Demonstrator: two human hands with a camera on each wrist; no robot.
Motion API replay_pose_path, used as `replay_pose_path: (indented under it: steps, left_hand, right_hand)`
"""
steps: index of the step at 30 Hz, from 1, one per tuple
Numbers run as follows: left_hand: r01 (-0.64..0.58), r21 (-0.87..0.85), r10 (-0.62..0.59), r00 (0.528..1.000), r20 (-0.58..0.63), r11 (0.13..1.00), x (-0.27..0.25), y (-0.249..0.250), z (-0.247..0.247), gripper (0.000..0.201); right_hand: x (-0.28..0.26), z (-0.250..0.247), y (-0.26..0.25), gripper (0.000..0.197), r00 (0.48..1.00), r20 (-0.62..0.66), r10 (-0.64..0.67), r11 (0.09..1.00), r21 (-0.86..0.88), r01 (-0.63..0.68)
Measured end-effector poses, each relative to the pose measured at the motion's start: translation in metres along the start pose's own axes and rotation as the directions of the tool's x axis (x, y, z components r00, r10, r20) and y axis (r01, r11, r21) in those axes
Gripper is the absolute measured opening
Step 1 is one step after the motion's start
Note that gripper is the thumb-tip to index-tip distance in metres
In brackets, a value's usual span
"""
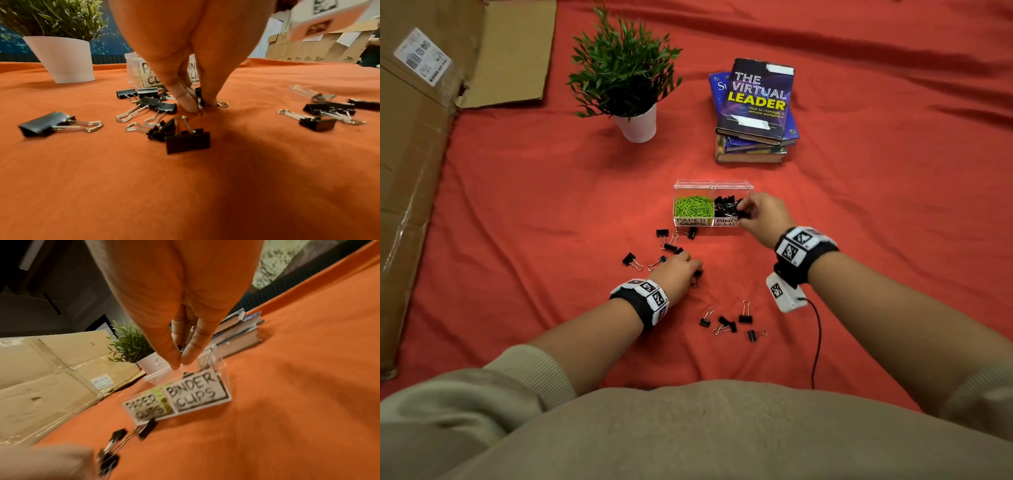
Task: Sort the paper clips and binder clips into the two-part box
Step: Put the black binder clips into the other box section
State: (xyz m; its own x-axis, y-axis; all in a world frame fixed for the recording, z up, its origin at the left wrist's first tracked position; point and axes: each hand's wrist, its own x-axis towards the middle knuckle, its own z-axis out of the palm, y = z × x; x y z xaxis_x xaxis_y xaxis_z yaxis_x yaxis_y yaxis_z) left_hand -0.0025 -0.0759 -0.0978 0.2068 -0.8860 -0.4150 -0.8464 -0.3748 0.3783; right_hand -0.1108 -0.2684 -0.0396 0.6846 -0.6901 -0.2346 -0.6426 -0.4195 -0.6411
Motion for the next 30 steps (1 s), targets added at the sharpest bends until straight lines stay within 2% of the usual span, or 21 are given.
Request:
replay_pose_path:
  steps: [5,8,10,12,14,16,17,20,26,28,30]
  left_hand:
    - [0.033,-0.053,-0.033,0.999,-0.007,0.998,0.001,0.0,-0.002,0.027]
    - [0.036,-0.083,-0.037,0.999,-0.013,0.996,0.002,-0.001,-0.004,0.025]
    - [0.021,-0.112,-0.022,1.0,-0.015,0.993,0.002,-0.002,-0.005,0.023]
    - [0.029,-0.146,-0.033,0.999,-0.022,0.989,0.002,-0.003,-0.006,0.021]
    - [0.051,-0.192,-0.06,0.997,-0.041,0.98,0.003,-0.001,-0.009,0.017]
    - [0.042,-0.251,-0.067,0.994,-0.091,0.967,0.007,0.005,-0.017,0.012]
    - [0.029,-0.279,-0.066,0.99,-0.123,0.96,0.011,0.01,-0.023,0.01]
    - [-0.005,-0.338,-0.07,0.975,-0.21,0.941,0.029,0.026,-0.045,0.009]
    - [0.014,-0.357,-0.146,0.927,-0.347,0.934,0.076,0.055,-0.086,0.011]
    - [0.016,-0.32,-0.137,0.923,-0.36,0.947,0.089,0.059,-0.093,0.011]
    - [0.016,-0.271,-0.112,0.934,-0.34,0.962,0.099,0.061,-0.094,0.012]
  right_hand:
    - [0.03,-0.008,-0.004,0.021,0.999,0.035,-0.022,0.991,-0.128,0.026]
    - [0.022,-0.006,-0.004,0.024,0.985,0.069,-0.159,0.952,-0.254,0.171]
    - [0.003,-0.003,-0.004,0.026,0.965,0.142,-0.222,0.913,-0.318,0.257]
    - [-0.025,0.004,0.0,0.027,0.916,0.333,-0.225,0.884,-0.325,0.335]
    - [-0.059,0.016,0.008,0.027,0.821,0.55,-0.152,0.874,-0.312,0.371]
    - [-0.086,0.029,0.021,0.027,0.744,0.661,-0.095,0.845,-0.341,0.411]
    - [-0.096,0.035,0.028,0.028,0.729,0.679,-0.08,0.829,-0.361,0.427]
    - [-0.11,0.045,0.041,0.028,0.745,0.663,-0.078,0.804,-0.4,0.44]
    - [-0.11,0.048,0.056,0.022,0.801,0.589,-0.11,0.889,-0.302,0.344]
    - [-0.106,0.041,0.058,0.019,0.847,0.523,-0.099,0.947,-0.212,0.241]
    - [-0.097,0.03,0.056,0.015,0.92,0.384,-0.08,0.986,-0.103,0.129]
